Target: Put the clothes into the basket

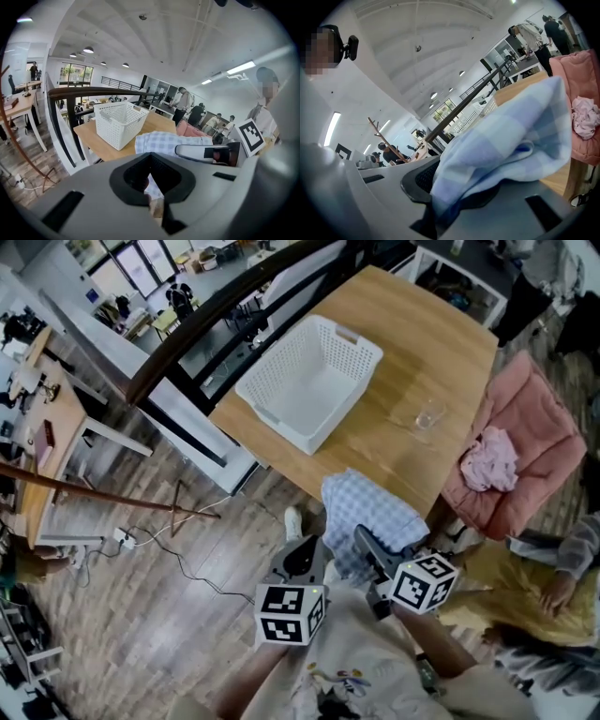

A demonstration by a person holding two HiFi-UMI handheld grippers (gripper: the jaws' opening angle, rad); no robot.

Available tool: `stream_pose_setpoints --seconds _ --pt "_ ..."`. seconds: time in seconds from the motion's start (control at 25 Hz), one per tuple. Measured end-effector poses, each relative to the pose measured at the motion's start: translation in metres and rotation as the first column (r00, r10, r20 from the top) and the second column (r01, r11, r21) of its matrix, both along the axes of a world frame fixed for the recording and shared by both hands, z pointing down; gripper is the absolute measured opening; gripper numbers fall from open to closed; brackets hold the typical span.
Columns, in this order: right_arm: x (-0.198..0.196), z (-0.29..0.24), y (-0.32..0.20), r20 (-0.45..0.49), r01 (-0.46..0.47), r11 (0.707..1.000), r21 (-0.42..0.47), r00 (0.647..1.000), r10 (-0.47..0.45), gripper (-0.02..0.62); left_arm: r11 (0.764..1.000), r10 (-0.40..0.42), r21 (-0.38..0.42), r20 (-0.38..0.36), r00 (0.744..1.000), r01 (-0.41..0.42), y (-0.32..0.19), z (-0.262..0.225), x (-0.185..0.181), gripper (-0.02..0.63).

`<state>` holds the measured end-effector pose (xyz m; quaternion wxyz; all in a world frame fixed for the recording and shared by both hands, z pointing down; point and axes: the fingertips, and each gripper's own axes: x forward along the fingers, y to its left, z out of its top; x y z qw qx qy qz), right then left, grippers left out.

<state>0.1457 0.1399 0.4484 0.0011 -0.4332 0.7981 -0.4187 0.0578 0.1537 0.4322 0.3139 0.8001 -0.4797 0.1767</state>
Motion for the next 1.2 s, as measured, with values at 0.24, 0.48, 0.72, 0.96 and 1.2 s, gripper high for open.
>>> stream_pose_setpoints --seconds 0.24,0.48,0.72,0.96,1.2 --pt "-0.012 -0.009 -0.045 0.043 0.012 1.0 0.026 0.999 -0.013 0.084 0.999 0.037 0.002 -0.008 0.999 -0.037 -0.054 0.002 -0.011 0.002" --pt "-0.028 -0.035 -0.088 0.104 0.007 0.998 0.055 0.995 -0.013 0.084 0.998 0.052 0.028 -0.024 0.998 -0.051 -0.105 -0.009 -0.025 0.001" --pt "-0.04 -0.056 -0.125 0.122 0.004 0.996 0.089 0.992 -0.015 0.084 0.996 0.072 0.051 -0.033 0.997 -0.071 -0.141 -0.015 -0.033 0.001" --pt "-0.057 -0.062 -0.154 0.107 0.004 0.996 0.092 0.994 -0.014 0.084 0.996 0.071 0.065 -0.046 0.996 -0.068 -0.169 -0.021 -0.05 0.0" --pt "-0.075 -0.065 -0.185 0.081 -0.004 0.995 0.103 0.997 -0.004 0.084 0.994 0.091 0.073 -0.063 0.994 -0.086 -0.198 -0.024 -0.067 0.001"
